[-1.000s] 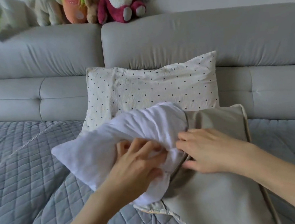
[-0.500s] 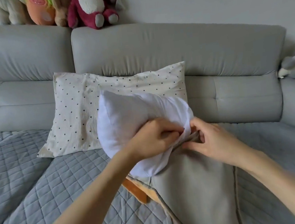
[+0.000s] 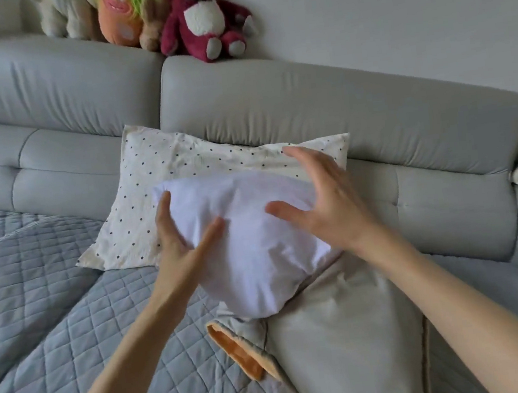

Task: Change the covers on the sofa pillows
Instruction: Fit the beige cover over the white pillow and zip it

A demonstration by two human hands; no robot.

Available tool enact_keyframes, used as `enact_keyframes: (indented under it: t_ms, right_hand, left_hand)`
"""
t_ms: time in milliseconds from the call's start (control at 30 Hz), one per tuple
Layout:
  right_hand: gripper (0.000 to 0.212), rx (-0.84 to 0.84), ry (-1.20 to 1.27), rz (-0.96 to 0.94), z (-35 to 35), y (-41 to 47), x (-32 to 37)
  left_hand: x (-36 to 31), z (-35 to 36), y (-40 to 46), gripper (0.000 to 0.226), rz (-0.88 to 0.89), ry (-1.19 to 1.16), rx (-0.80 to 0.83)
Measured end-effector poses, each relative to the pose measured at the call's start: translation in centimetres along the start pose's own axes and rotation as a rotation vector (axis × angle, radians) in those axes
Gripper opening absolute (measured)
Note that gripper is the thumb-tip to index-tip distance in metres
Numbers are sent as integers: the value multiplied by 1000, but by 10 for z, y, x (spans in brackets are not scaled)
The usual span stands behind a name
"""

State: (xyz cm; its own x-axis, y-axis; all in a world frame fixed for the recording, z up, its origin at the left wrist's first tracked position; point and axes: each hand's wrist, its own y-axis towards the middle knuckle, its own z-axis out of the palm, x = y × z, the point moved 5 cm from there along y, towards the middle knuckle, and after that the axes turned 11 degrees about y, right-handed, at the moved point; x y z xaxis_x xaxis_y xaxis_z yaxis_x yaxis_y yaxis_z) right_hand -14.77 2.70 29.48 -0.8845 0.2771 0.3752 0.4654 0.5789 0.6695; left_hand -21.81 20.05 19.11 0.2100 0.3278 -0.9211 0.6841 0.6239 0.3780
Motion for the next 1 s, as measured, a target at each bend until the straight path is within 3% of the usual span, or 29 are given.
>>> enact_keyframes:
  t_ms: [133, 233, 300, 367, 533, 733, 833, 933, 1000]
  right_hand:
    - [82, 373, 13, 276, 29, 47, -21]
    - [69, 434, 126, 436, 43, 39, -37]
    - [65, 392, 1, 393, 47, 31, -31]
    - [62, 288, -86, 328, 42, 27, -13]
    - [54, -63, 39, 308, -27, 23, 29]
    - [57, -382, -79, 283, -113, -14, 41]
    - [65, -403, -138, 264, -131, -40, 23]
    - [94, -273, -107, 222, -126, -63, 9]
    - [102, -157, -71, 302, -122, -77, -3]
  left_hand:
    - [-18, 15, -2, 95, 46, -55, 82]
    - [-4, 19, -8, 71, -72, -280, 218]
    - [2, 18, -14, 44, -123, -353, 273]
    - [-5, 14, -14, 38, -98, -363, 255]
    - [-73, 8, 5, 67, 101, -270, 291]
    - [-143, 52, -5, 51, 244, -245, 344]
    - [-131, 87, -34, 52, 219, -144, 410]
    - [-116, 122, -67, 53, 305, 96, 461]
    - [-112, 142, -80, 51, 295, 149, 527]
